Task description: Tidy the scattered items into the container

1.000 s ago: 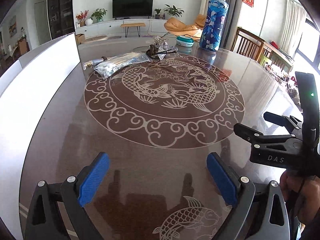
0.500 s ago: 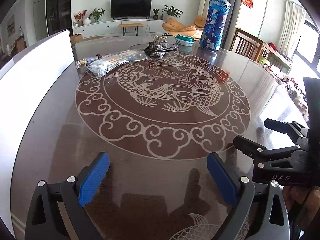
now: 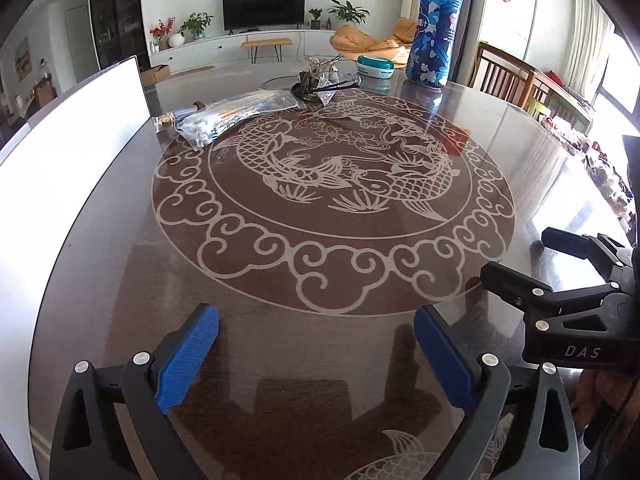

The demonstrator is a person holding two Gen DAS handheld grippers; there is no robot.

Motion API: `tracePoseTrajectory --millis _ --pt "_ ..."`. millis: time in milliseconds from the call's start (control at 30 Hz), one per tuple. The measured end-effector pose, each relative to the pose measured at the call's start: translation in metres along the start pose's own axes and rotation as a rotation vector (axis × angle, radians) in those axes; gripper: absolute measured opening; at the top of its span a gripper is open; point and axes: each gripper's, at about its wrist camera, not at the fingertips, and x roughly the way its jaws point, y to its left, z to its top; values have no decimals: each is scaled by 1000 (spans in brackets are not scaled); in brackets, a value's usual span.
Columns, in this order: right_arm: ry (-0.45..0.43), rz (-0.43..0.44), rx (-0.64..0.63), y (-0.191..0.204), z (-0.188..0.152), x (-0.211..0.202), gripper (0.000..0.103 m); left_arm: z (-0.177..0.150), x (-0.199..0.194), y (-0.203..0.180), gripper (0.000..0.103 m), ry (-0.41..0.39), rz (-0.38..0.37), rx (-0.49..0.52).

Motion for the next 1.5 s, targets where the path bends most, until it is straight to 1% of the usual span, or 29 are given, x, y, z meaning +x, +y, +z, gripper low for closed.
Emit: tracePoseTrajectory --millis 333,1500 --pt "0 0 0 0 0 0 103 0 3 -5 101 15 31 26" --pt "0 0 0 0 0 0 103 0 2 -2 103 18 38 24"
